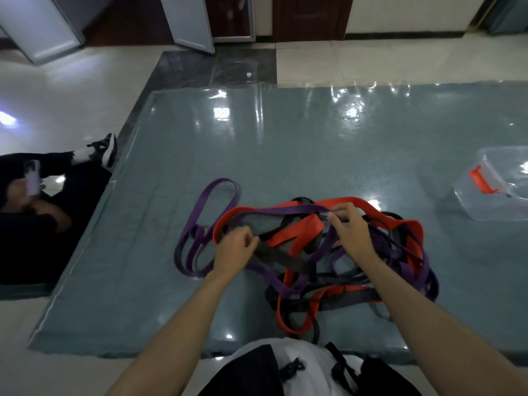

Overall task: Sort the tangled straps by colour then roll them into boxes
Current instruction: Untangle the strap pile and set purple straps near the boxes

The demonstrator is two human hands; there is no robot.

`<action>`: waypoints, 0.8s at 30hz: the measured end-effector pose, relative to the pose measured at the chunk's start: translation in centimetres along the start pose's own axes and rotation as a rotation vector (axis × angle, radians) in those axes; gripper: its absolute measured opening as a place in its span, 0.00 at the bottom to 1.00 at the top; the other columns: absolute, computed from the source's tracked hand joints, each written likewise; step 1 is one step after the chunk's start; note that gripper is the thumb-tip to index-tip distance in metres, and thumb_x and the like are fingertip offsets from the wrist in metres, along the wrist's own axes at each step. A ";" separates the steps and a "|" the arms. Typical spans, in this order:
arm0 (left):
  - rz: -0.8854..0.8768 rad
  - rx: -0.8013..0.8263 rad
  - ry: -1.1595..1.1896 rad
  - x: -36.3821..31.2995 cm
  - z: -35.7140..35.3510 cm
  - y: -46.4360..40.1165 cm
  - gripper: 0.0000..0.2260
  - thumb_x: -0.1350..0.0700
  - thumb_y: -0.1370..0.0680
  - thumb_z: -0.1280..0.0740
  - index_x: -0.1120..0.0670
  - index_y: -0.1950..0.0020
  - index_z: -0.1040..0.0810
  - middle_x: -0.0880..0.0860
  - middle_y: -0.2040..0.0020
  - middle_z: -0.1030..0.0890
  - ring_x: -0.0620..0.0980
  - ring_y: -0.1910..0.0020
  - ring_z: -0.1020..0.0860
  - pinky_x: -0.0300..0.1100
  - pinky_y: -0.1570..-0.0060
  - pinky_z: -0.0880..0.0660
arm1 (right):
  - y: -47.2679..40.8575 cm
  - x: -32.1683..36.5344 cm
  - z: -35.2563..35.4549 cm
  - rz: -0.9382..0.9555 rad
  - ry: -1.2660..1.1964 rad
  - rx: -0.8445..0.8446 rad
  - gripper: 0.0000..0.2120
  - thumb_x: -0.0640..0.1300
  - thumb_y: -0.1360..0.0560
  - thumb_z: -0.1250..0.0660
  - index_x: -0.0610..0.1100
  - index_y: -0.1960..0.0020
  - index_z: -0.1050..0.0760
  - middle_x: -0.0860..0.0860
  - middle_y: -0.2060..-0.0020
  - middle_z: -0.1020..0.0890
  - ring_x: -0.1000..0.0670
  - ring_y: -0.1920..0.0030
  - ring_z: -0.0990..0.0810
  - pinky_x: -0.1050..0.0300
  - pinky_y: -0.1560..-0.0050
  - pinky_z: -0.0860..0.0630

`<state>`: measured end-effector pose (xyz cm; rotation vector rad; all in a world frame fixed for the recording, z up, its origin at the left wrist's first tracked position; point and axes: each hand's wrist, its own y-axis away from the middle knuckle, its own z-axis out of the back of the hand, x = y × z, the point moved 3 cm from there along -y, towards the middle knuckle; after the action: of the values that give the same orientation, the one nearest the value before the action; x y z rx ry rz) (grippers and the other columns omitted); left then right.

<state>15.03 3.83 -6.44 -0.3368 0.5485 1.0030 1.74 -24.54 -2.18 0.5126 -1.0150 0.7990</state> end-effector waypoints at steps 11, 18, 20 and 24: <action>-0.306 0.529 -0.231 -3.0 -2.3 5.4 0.11 0.47 0.24 0.26 0.48 0.44 0.19 0.50 0.52 0.15 0.56 0.49 0.18 0.47 0.52 0.26 | -1.1 0.2 -1.9 -0.313 -0.389 -0.130 0.03 0.44 0.20 0.30 0.50 0.46 0.21 0.46 0.52 0.16 0.46 0.54 0.17 0.44 0.55 0.18; 0.034 0.144 -0.212 1.5 2.9 5.0 0.08 0.47 0.21 0.31 0.48 0.43 0.21 0.50 0.46 0.16 0.58 0.46 0.17 0.50 0.52 0.23 | -2.3 0.9 -1.3 -0.275 -0.413 -0.091 0.10 0.41 0.15 0.38 0.46 0.35 0.24 0.50 0.51 0.20 0.48 0.57 0.15 0.48 0.59 0.14; 0.075 0.074 -0.215 2.7 4.1 4.6 0.08 0.47 0.20 0.32 0.47 0.43 0.22 0.51 0.45 0.15 0.58 0.47 0.17 0.51 0.53 0.22 | -2.6 0.6 -1.4 -0.247 -0.361 -0.093 0.11 0.40 0.16 0.34 0.44 0.34 0.24 0.47 0.47 0.20 0.49 0.52 0.16 0.51 0.55 0.15; 0.177 0.090 -0.289 4.4 5.5 4.2 0.09 0.48 0.19 0.32 0.41 0.39 0.19 0.49 0.43 0.16 0.57 0.43 0.17 0.52 0.49 0.21 | -3.1 -0.3 -2.6 -0.158 -0.103 -0.023 0.13 0.40 0.23 0.25 0.42 0.40 0.21 0.41 0.53 0.14 0.45 0.57 0.15 0.51 0.54 0.18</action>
<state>14.75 11.86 -4.58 -0.0608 0.3629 1.1711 5.49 -24.67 -3.70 0.6108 -1.0630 0.6249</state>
